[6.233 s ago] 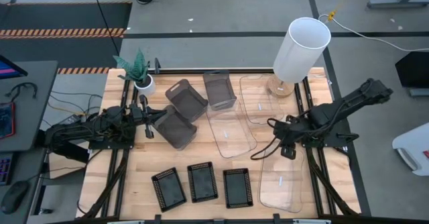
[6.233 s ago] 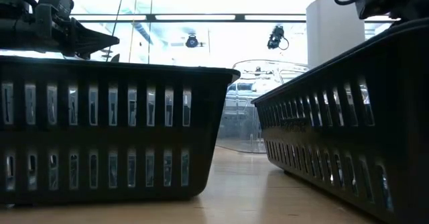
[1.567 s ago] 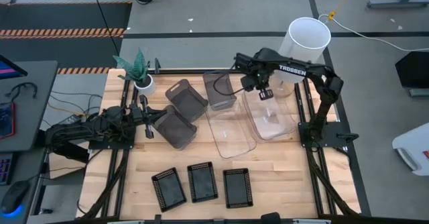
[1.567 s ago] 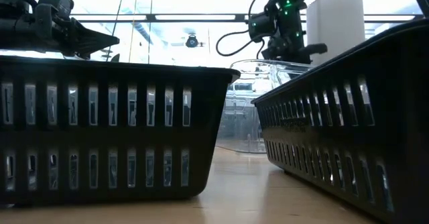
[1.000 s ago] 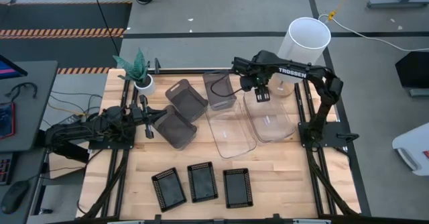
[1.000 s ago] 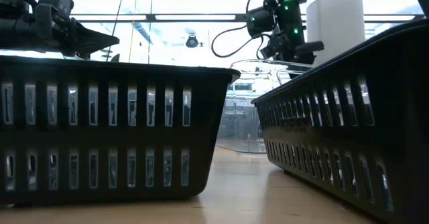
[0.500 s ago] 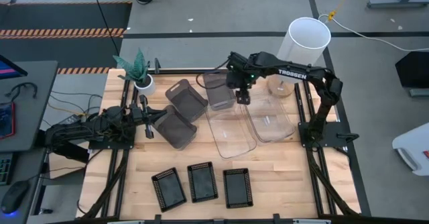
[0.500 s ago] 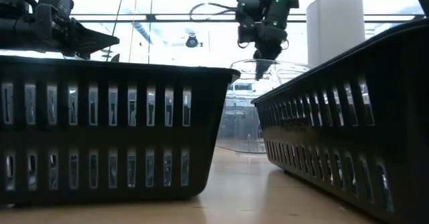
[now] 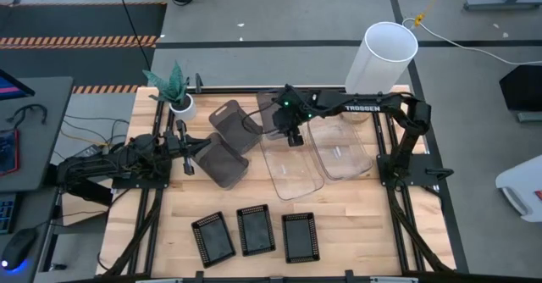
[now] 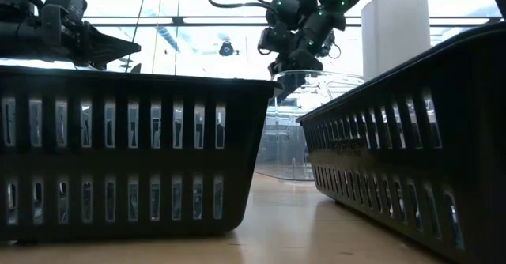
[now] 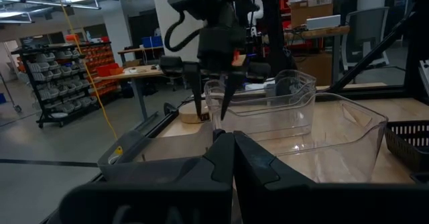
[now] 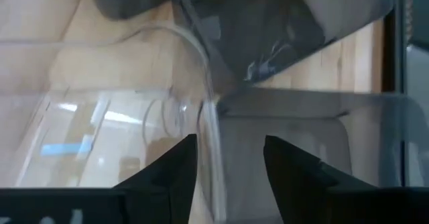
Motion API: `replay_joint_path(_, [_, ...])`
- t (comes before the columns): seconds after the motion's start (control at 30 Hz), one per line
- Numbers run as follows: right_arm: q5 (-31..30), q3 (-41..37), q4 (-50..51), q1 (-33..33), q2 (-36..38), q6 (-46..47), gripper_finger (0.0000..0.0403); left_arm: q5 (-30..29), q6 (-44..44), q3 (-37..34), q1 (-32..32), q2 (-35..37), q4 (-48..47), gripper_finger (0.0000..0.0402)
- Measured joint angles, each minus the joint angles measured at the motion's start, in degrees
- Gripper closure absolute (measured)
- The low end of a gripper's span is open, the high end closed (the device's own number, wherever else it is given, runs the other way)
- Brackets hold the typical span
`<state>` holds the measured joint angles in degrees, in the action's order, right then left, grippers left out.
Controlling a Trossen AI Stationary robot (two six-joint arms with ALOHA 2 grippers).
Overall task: Stack baskets by color
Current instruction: Stack the left transparent bin on the right transparent bin
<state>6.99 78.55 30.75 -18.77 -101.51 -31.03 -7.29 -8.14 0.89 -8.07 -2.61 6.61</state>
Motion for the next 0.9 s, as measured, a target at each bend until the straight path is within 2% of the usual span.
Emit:
replay_joint_path(0.47, [1.6,-6.4,-3.8,-0.2,-0.7,0.7,0.029,0.0,0.0,0.0,0.0,0.0,0.0,0.0395])
replay_joint_path(0.63, [1.8,-7.8,-4.3,-0.1,-0.5,0.7,0.033,0.0,0.0,0.0,0.0,0.0,0.0,0.0395])
replay_joint_path(0.8, [1.9,-7.9,-4.1,-0.1,-0.5,0.9,0.0391,0.0,0.0,0.0,0.0,0.0,0.0,0.0395])
replay_joint_path(0.9, [1.8,-7.9,-4.1,-0.1,-0.5,1.1,0.0388,0.0,0.0,0.0,0.0,0.0,0.0,0.0395])
